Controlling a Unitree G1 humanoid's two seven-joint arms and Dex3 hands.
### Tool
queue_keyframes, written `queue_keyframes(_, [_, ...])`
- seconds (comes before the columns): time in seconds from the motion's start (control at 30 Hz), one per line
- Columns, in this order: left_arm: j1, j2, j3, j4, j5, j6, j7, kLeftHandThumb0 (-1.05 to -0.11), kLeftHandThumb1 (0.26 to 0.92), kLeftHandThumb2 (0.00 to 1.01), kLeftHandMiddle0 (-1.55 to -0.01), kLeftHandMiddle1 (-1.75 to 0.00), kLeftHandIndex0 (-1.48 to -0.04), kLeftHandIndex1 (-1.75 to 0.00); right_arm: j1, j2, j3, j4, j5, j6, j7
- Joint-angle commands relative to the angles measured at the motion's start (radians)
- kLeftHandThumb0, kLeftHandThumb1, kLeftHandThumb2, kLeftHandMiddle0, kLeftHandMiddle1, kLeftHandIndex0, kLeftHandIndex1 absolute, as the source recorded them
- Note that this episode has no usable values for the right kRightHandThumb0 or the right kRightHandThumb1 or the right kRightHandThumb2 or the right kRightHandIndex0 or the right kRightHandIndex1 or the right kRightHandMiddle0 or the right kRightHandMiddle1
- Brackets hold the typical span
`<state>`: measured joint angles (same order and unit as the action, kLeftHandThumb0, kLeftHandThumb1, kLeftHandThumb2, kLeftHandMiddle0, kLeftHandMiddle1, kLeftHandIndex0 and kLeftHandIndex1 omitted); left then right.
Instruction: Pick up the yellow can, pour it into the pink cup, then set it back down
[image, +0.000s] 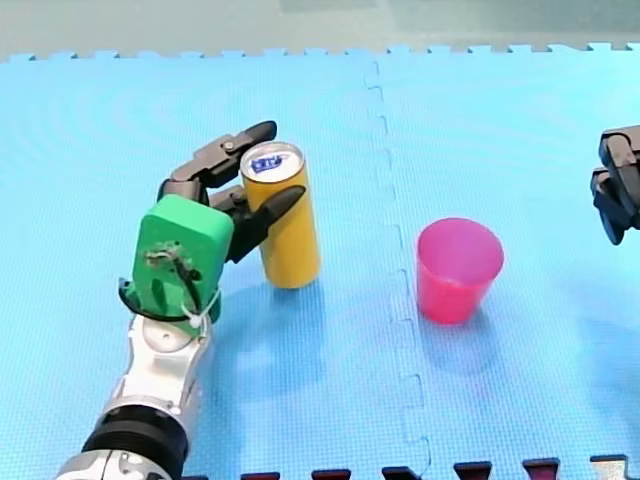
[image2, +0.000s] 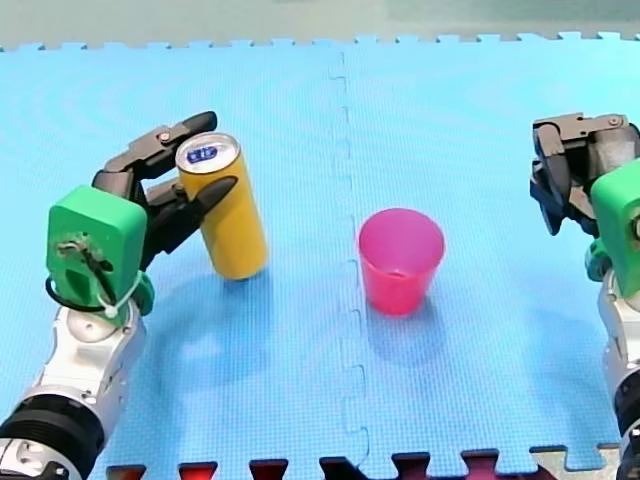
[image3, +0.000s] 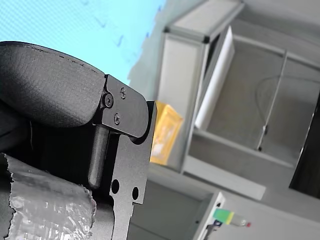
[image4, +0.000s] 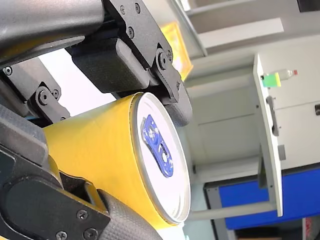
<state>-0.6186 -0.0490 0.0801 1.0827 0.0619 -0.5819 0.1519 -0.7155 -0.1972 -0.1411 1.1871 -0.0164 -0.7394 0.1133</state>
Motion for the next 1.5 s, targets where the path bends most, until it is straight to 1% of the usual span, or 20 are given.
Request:
queue_keyframes(0.0, [-0.027, 0.005, -0.007, 0.012, 0.011, -0.003, 0.014, -0.391, 0.808, 0.0, -1.4, 0.0, -1.22, 0.0, 0.001, 0.0, 0.0, -0.001, 0.002, 0.004, -0.001])
queue_keyframes(0.17, [-0.059, -0.002, -0.031, 0.031, 0.044, -0.017, 0.055, -0.388, 0.808, 0.0, -1.4, 0.0, -1.22, 0.0, 0.003, 0.005, 0.001, -0.001, 0.006, 0.007, 0.011])
queue_keyframes(0.43, [-0.081, -0.003, -0.051, 0.047, 0.068, -0.019, 0.085, -0.389, 0.808, 0.0, -1.39, 0.0, -1.23, 0.0, 0.007, 0.015, 0.0, 0.001, 0.01, 0.004, 0.021])
queue_keyframes(0.77, [-0.09, 0.0, -0.068, 0.052, 0.095, -0.012, 0.118, -0.395, 0.804, 0.0, -1.38, 0.0, -1.23, 0.0, 0.007, 0.017, -0.003, 0.007, 0.012, 0.004, 0.024])
queue_keyframes(1.1, [-0.087, 0.0, -0.076, 0.051, 0.095, -0.016, 0.118, -0.401, 0.804, 0.0, -1.38, 0.0, -1.23, 0.0, 0.008, 0.018, -0.003, 0.007, 0.01, 0.001, 0.02])
queue_keyframes(1.47, [-0.097, 0.005, -0.075, 0.06, 0.088, -0.017, 0.101, -0.408, 0.804, 0.0, -1.37, 0.0, -1.23, 0.0, 0.004, 0.018, -0.002, 0.009, 0.008, 0.006, 0.016])
